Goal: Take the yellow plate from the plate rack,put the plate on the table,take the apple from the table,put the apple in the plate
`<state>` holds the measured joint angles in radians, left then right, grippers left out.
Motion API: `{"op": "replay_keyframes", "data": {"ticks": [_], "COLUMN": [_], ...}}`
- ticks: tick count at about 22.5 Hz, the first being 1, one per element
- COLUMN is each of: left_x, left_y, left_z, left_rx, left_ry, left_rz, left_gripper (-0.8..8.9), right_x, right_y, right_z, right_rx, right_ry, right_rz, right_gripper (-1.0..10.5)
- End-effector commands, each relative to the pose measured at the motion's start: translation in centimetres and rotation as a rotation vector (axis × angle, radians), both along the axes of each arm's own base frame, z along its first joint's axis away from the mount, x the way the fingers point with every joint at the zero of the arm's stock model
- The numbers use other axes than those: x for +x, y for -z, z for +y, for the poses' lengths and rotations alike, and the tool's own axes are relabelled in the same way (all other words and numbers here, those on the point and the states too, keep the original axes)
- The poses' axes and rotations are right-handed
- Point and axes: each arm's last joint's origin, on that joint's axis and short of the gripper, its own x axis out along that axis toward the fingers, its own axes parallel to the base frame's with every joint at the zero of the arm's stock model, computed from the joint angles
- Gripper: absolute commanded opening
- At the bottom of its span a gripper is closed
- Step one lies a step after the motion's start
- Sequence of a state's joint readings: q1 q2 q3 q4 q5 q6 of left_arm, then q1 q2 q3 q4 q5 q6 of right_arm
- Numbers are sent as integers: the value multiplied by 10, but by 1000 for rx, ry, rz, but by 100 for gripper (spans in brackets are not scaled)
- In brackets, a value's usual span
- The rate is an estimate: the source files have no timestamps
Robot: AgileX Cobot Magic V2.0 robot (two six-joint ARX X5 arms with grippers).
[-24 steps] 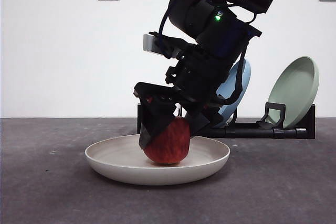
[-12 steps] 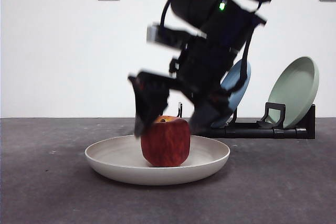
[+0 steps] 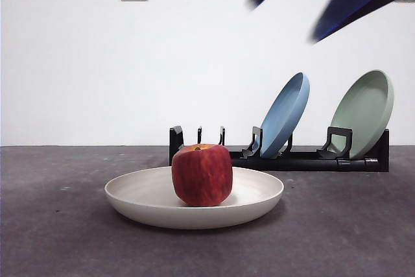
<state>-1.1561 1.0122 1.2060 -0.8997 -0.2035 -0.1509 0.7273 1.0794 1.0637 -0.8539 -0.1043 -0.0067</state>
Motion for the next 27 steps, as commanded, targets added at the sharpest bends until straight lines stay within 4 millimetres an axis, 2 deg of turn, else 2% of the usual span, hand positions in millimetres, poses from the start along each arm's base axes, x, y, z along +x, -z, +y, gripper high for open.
{"op": "replay_keyframes", "data": {"ticks": [1,5,6,7,9,10,11,27], "left_x": [0,-1,-2,-2,-2,-2,-2,-2], "left_y": [2,5,6,6,6,6,6,6], "left_z": [0,2,3,3,3,3,3,4], "left_rx": [10,39,49,57,61,60,60,63], "left_ry": [-3,-1,0,-1,-1,-1,-1,-5], "left_rz": [9,24,29,32,34,34,34,30], "left_gripper": [283,277,230,138,-16,-8,-9,-3], "right_x": [-25,-57,-62,-65,-69,-70,-70,-70], "right_y": [-7,-14,-14,-15,-15,-15,-16,-16], "right_z": [-22,-50,-55,-58,-61,-62,-62,-63], "right_rx": [-16,-32,-37,-41,-43,-42,-40,-38], "right_ry": [12,46,47,47,47,46,46,55], "right_rz": [38,95,101,105,107,105,102,102], "right_gripper": [594,593,580,495,218,42,-12,0]}}
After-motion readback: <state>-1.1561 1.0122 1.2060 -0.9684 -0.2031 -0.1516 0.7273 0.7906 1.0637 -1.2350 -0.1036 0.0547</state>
